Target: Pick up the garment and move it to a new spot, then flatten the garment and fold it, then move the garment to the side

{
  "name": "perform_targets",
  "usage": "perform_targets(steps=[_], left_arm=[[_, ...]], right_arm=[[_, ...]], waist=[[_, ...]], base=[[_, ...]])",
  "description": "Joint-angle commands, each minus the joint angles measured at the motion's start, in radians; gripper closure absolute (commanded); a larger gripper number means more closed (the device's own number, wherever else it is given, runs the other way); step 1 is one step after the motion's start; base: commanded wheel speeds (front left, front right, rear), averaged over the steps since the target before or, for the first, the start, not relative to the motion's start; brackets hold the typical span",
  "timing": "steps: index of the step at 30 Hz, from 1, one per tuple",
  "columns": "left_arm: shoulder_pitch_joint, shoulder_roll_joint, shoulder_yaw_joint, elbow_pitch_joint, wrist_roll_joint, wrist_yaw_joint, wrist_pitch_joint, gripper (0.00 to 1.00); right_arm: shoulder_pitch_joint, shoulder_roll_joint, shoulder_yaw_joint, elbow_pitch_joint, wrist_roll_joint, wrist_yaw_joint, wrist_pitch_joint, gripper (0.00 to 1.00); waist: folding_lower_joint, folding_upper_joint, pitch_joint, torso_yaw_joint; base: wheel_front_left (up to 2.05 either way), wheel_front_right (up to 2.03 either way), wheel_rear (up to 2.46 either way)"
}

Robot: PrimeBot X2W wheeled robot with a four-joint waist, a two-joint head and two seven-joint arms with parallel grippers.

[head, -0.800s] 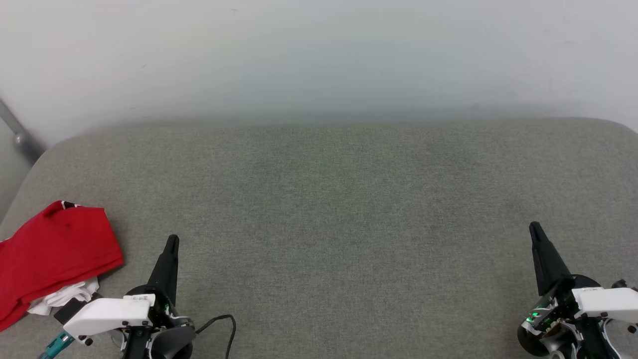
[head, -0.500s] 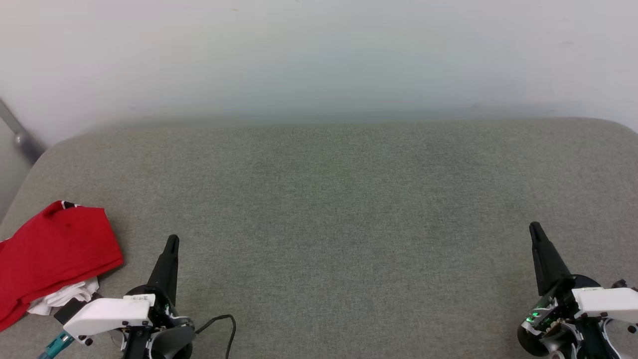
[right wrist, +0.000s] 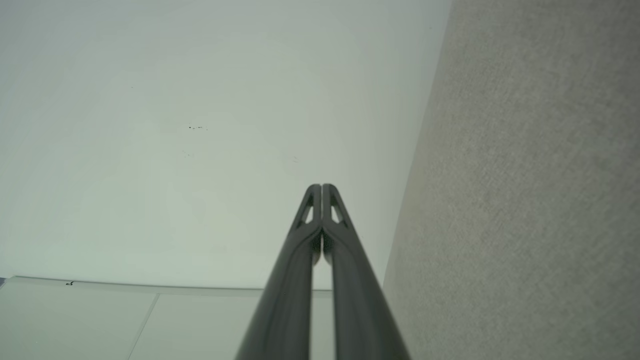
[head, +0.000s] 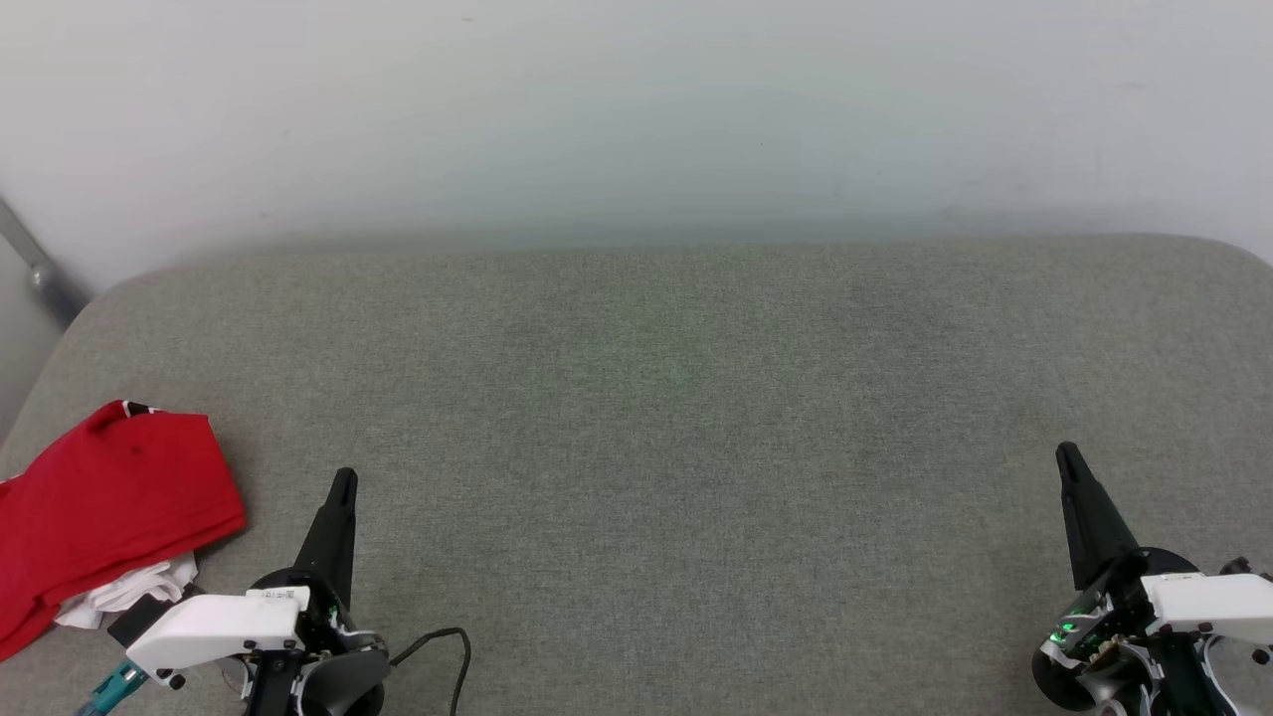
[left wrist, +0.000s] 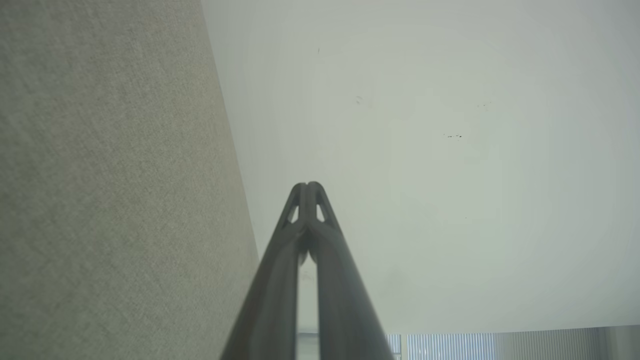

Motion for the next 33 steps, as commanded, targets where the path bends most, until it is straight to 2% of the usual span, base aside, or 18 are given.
perform_targets(steps=[1, 3, 4, 17, 26, 33], left_arm=[[-0.006, -0.002, 0.002, 0.000, 0.000, -0.003, 0.002, 1.00], [-0.006, -0.002, 0.002, 0.000, 0.000, -0.003, 0.002, 1.00], [0.000, 0.000, 0.000, 0.000, 0.000, 0.000, 0.000, 0.00], [0.001, 0.000, -0.063, -0.025, 0.028, 0.001, -0.055, 0.00], [0.007, 0.000, -0.086, -0.063, 0.150, 0.001, -0.096, 0.00], [0.007, 0.000, -0.102, -0.087, 0.246, 0.001, -0.125, 0.00]], right_arm=[[-0.011, 0.005, 0.001, 0.001, -0.005, 0.000, 0.001, 1.00], [-0.011, 0.005, 0.001, 0.001, -0.005, 0.000, 0.001, 1.00], [0.000, 0.000, 0.000, 0.000, 0.000, 0.000, 0.000, 0.00], [0.019, -0.004, 0.032, -0.021, -0.045, 0.000, -0.053, 0.00], [0.018, -0.018, 0.066, -0.045, -0.150, 0.000, -0.095, 0.00], [0.015, -0.024, 0.080, -0.069, -0.284, 0.000, -0.125, 0.00]], waist=[[0.0000, 0.0000, 0.000, 0.000], [0.0000, 0.0000, 0.000, 0.000], [0.0000, 0.0000, 0.000, 0.000], [0.0000, 0.0000, 0.000, 0.000], [0.0000, 0.0000, -0.001, 0.003], [0.0000, 0.0000, -0.003, 0.006]], base=[[0.00, 0.00, 0.00], [0.00, 0.00, 0.00], [0.00, 0.00, 0.00], [0.00, 0.00, 0.00], [0.00, 0.00, 0.00], [0.00, 0.00, 0.00]])
